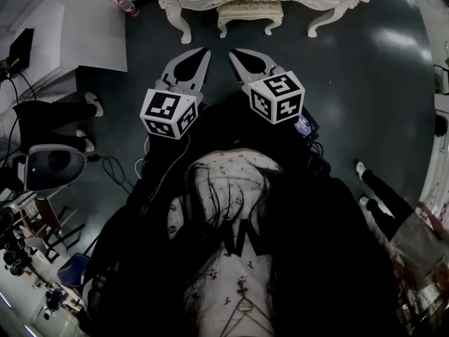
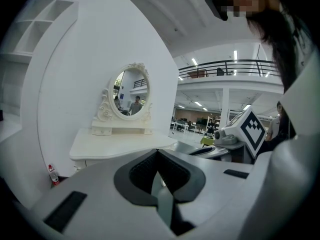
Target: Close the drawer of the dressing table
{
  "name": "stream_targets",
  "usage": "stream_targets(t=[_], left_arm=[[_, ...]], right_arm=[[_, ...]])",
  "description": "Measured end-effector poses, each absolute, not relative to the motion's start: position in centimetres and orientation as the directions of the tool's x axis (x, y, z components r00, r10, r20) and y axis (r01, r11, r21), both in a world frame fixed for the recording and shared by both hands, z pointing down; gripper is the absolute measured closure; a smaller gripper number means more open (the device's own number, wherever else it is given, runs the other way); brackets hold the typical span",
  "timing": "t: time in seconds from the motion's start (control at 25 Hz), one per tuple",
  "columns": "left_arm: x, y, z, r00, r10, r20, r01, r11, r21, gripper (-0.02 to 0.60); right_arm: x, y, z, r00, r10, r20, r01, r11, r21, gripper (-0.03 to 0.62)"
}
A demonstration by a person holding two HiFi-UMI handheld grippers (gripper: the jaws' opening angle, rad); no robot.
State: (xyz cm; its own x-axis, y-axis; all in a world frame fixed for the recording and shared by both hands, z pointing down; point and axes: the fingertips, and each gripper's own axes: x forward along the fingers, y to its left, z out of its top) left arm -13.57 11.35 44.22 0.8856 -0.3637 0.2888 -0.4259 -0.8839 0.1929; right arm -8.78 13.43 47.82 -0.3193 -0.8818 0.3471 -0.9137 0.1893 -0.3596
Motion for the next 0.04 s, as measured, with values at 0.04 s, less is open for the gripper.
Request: stream_targets(t=[0.04], left_arm=[[-13.67, 11.44, 44.2, 0.885, -0.366, 0.288, -0.428, -0.883, 0.192, 0.581]], right_arm=[[-8.91, 13.54, 47.82, -0.322, -0.881, 0.347, -0.913, 0.193, -0.359, 0.586]])
